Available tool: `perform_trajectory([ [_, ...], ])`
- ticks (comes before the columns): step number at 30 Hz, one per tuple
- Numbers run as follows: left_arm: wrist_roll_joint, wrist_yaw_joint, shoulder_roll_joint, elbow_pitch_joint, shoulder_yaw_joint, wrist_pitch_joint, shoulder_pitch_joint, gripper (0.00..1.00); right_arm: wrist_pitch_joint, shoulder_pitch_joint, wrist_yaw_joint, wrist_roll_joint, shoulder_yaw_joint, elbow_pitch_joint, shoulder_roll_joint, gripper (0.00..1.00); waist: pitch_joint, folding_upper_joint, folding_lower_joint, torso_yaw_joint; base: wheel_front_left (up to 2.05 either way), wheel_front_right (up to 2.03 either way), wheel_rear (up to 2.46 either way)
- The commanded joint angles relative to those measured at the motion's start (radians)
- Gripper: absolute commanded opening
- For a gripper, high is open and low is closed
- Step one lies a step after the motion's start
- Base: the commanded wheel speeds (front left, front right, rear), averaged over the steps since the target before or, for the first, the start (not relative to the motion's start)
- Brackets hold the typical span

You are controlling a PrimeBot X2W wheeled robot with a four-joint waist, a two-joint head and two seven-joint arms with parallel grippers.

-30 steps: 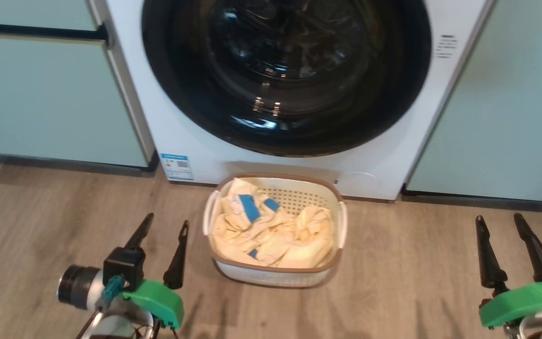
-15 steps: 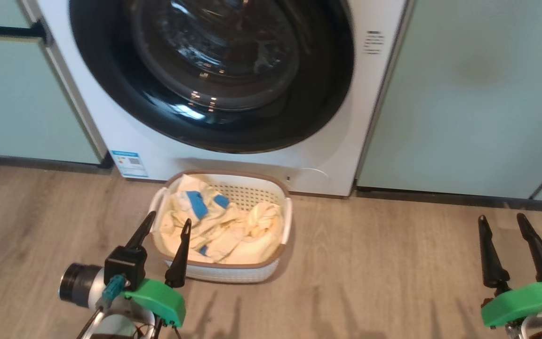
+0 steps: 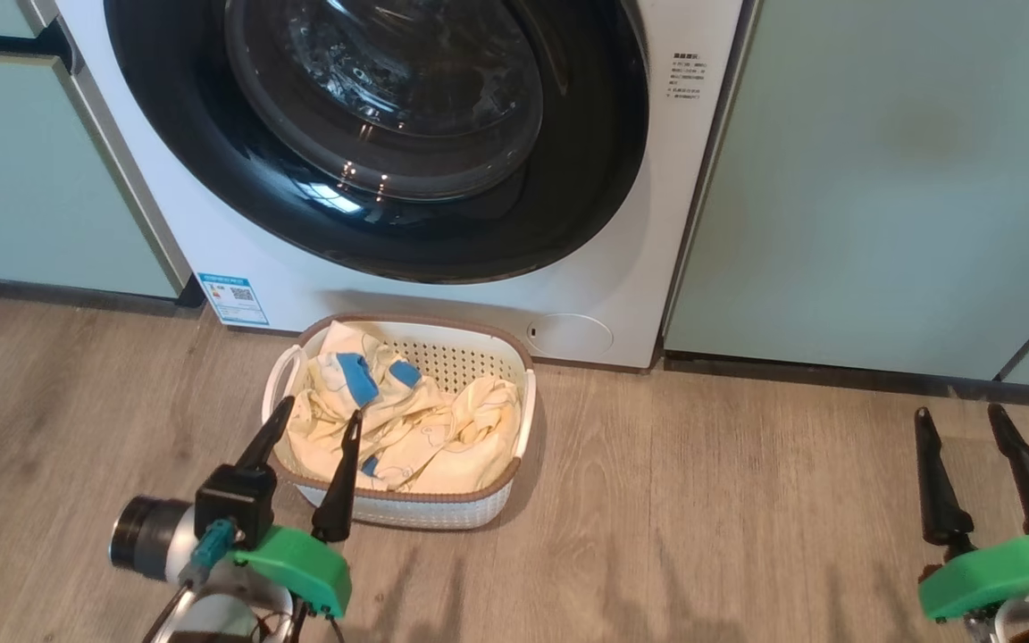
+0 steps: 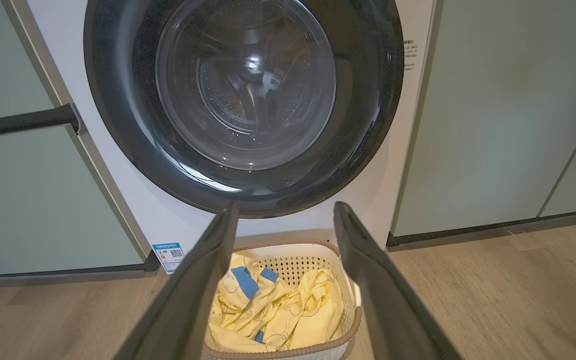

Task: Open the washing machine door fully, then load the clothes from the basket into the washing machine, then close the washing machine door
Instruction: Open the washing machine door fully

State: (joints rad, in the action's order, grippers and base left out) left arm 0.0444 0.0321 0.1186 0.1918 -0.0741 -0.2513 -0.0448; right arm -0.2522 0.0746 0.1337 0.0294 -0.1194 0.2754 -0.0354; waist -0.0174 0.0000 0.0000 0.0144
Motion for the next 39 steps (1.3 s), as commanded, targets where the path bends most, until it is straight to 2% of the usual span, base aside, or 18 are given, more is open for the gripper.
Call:
perform_trajectory([
  [1,0.003,-0.002,0.018,-0.034,0.036,-0.010,-0.053,1.00,-0.010,0.054,-0.003,0.005,0.025,-0.036,-0.015,1.00,-0.001,0.0000,0.0000,0.001,0.00,0.00,0.00],
  [26,0.000,-0.009,0.010,-0.032,0.042,-0.010,-0.071,1.00,-0.010,0.068,-0.003,0.009,0.014,-0.040,-0.015,1.00,-0.034,0.0000,0.0000,-0.002,0.00,0.00,0.00],
  [27,0.000,-0.009,0.009,-0.035,0.041,-0.010,-0.074,1.00,-0.010,0.070,-0.003,0.019,0.011,-0.039,-0.015,0.41,-0.038,0.0000,0.0000,-0.004,0.00,0.00,0.00],
  [28,0.000,-0.008,0.009,-0.036,0.040,-0.010,-0.077,1.00,-0.010,0.072,-0.003,0.024,0.009,-0.035,-0.015,0.00,-0.043,0.0000,0.0000,-0.006,0.00,0.00,0.00],
  [39,-0.001,-0.001,0.002,-0.049,0.033,-0.010,-0.113,1.00,-0.010,0.105,-0.003,0.059,-0.019,-0.009,-0.015,0.00,-0.086,0.0000,0.0000,-0.029,0.00,0.00,0.00],
])
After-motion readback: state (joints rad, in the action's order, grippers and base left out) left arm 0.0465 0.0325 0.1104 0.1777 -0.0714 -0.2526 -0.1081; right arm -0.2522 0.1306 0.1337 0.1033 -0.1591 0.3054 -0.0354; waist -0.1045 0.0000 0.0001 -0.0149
